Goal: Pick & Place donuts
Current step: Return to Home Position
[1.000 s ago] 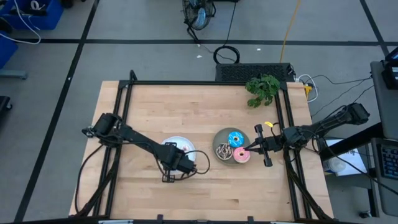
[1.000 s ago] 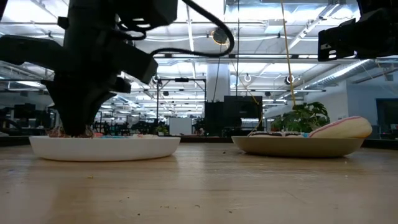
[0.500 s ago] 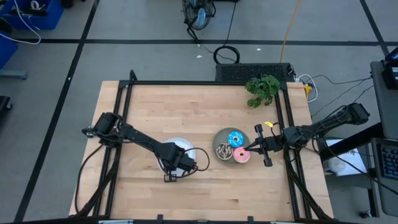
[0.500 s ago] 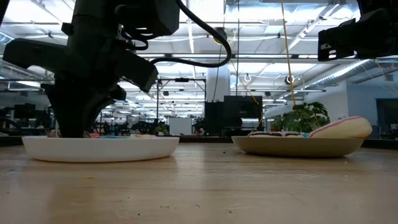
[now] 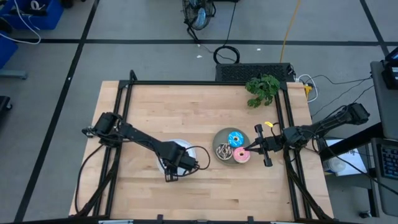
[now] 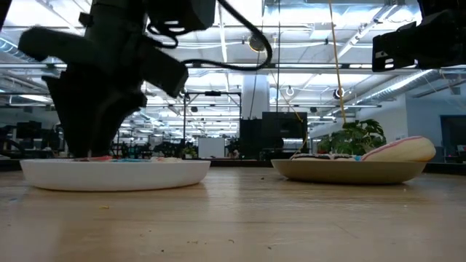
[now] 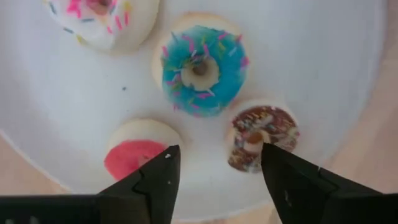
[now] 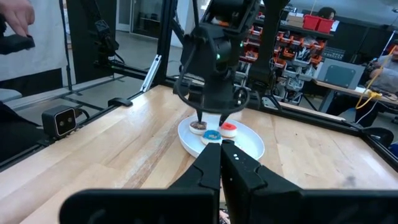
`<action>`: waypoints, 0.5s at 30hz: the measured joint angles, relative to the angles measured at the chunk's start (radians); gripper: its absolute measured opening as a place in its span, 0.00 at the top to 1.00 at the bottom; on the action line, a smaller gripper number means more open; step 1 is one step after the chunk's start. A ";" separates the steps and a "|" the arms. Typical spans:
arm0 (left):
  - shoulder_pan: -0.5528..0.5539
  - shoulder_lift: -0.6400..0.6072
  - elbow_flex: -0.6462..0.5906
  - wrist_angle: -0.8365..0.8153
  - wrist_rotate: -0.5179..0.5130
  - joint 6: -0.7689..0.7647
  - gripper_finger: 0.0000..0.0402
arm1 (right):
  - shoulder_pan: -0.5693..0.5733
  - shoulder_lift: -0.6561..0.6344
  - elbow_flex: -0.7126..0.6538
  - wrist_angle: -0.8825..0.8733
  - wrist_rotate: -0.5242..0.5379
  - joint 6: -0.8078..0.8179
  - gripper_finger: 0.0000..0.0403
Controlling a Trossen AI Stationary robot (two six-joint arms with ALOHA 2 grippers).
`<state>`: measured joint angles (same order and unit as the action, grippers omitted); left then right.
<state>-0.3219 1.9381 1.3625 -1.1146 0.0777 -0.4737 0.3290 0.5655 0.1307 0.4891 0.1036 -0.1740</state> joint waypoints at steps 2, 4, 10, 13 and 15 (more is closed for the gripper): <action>-0.001 0.000 0.034 -0.037 -0.001 0.007 0.44 | 0.000 0.000 0.000 0.000 0.000 -0.001 1.00; -0.001 0.000 0.077 -0.098 -0.002 0.015 0.45 | 0.000 0.000 0.000 0.000 0.000 -0.002 1.00; -0.044 -0.011 0.252 -0.246 -0.005 0.080 0.61 | 0.000 0.000 0.000 0.000 0.000 -0.002 1.00; -0.089 -0.058 0.340 -0.264 -0.077 0.110 0.73 | 0.000 0.000 0.000 0.000 0.000 -0.002 1.00; -0.125 -0.100 0.399 -0.286 -0.206 0.116 0.83 | 0.000 0.000 0.000 0.000 0.000 -0.002 1.00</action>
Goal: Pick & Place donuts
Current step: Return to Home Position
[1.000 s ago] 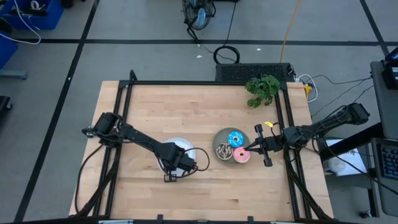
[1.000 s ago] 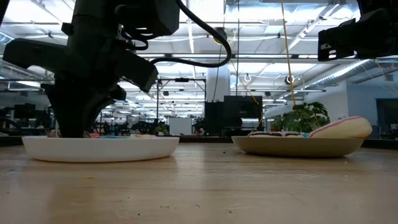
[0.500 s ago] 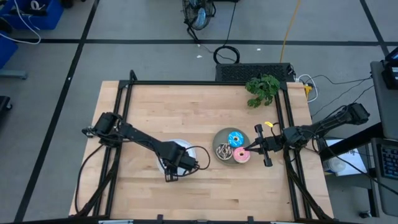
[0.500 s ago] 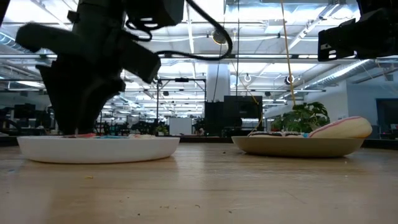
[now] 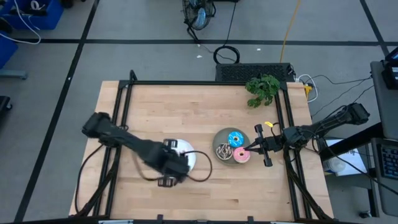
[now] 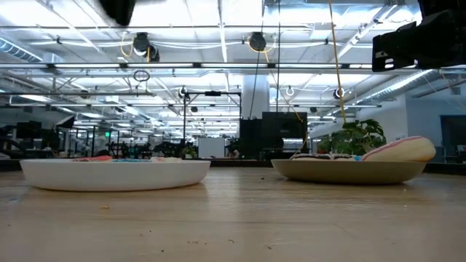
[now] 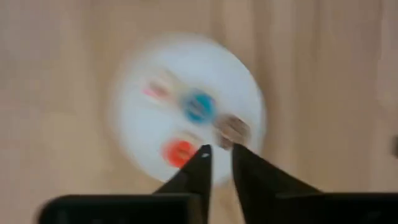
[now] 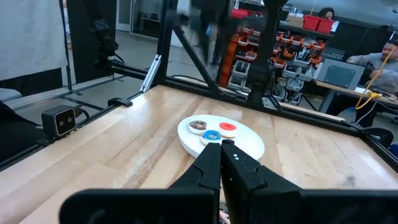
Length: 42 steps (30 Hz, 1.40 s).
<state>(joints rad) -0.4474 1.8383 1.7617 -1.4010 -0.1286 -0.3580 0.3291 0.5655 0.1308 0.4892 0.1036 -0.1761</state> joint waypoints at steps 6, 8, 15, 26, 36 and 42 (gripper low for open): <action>-0.106 -0.217 0.073 0.021 -0.401 -0.025 0.98 | 0.000 0.000 0.000 0.000 0.002 -0.011 1.00; -0.128 -0.297 0.036 0.020 -0.479 -0.060 0.99 | 0.000 0.000 0.000 0.000 0.002 -0.019 1.00; -0.174 -0.615 -0.313 0.173 -0.673 -0.175 0.99 | 0.000 0.000 0.000 0.014 0.004 -0.016 1.00; 0.028 -1.080 -1.100 1.070 -0.490 0.309 1.00 | -0.021 -0.007 0.000 0.044 0.080 -0.010 1.00; 0.313 -1.427 -1.430 1.379 -0.116 0.464 1.00 | -0.186 -0.046 -0.002 0.039 -0.111 0.010 1.00; 0.363 -1.556 -1.546 1.397 -0.080 0.504 1.00 | -0.248 -0.164 -0.050 0.013 -0.132 0.067 1.00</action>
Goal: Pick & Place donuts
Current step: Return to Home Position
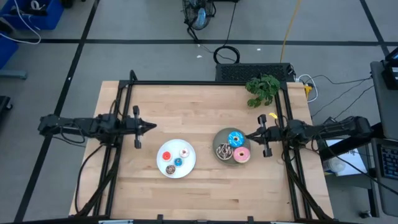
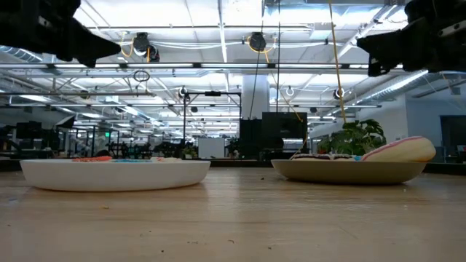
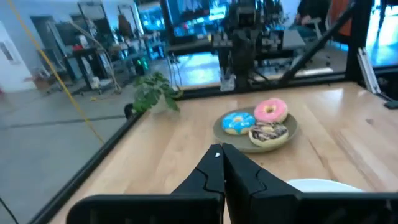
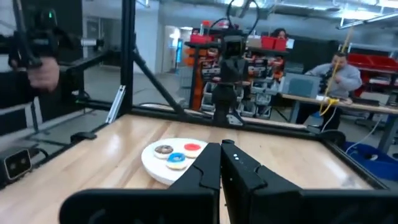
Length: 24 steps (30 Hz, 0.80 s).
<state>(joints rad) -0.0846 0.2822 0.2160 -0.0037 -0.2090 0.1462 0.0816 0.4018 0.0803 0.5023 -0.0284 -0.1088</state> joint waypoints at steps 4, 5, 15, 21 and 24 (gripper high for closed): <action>0.009 -0.102 -0.064 -0.001 0.019 0.009 1.00 | -0.021 -0.148 -0.015 -0.119 -0.001 0.035 1.00; 0.009 -0.126 -0.077 -0.008 0.026 0.011 1.00 | -0.024 -0.185 -0.016 -0.155 0.000 0.043 1.00; 0.031 -0.246 -0.186 -0.003 0.054 0.036 1.00 | -0.037 -0.366 -0.062 -0.322 0.057 0.065 1.00; 0.075 -0.199 -0.187 -0.003 0.067 0.056 1.00 | -0.053 -0.376 -0.063 -0.358 0.057 0.096 1.00; 0.105 -0.170 -0.198 0.013 0.117 0.036 1.00 | -0.071 -0.376 -0.064 -0.365 0.055 0.102 1.00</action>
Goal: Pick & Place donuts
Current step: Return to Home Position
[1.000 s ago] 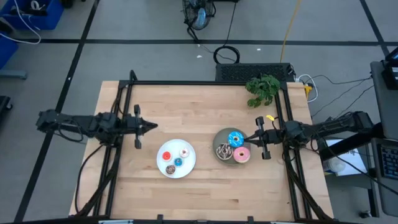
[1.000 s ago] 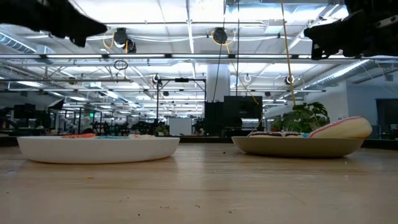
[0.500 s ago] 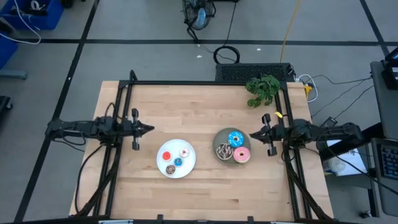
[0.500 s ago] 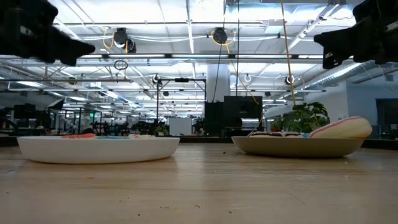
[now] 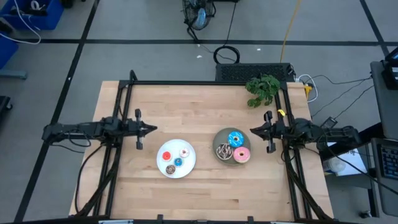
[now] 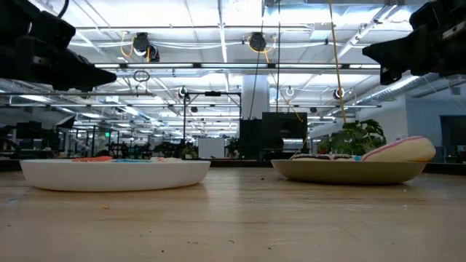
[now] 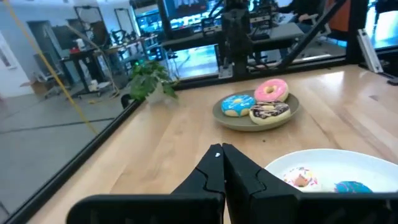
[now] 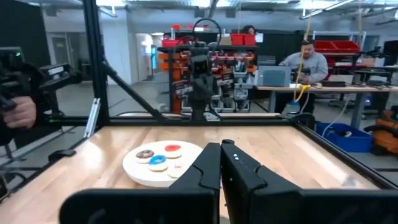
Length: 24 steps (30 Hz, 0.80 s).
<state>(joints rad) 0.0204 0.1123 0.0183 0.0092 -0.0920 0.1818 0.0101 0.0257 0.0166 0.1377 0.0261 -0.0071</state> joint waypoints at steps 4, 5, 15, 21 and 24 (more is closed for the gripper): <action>0.031 0.032 -0.007 0.006 0.028 -0.023 1.00 | -0.005 0.000 0.000 0.017 -0.003 0.005 1.00; 0.037 0.035 -0.007 0.006 0.028 -0.027 1.00 | -0.005 0.000 0.000 0.016 -0.003 0.002 1.00; 0.056 0.036 -0.007 0.004 0.037 -0.027 1.00 | -0.005 0.000 -0.001 0.040 -0.028 0.000 1.00; 0.057 0.042 -0.007 0.000 0.063 -0.039 0.98 | -0.005 0.000 -0.002 0.075 -0.030 -0.004 1.00; 0.057 0.043 -0.008 0.014 0.065 -0.058 0.94 | -0.005 0.001 -0.002 0.067 -0.029 -0.005 1.00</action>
<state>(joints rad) 0.0772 0.1558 0.0099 0.0233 -0.0267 0.1240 0.0055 0.0269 0.0151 0.2050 -0.0032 -0.0116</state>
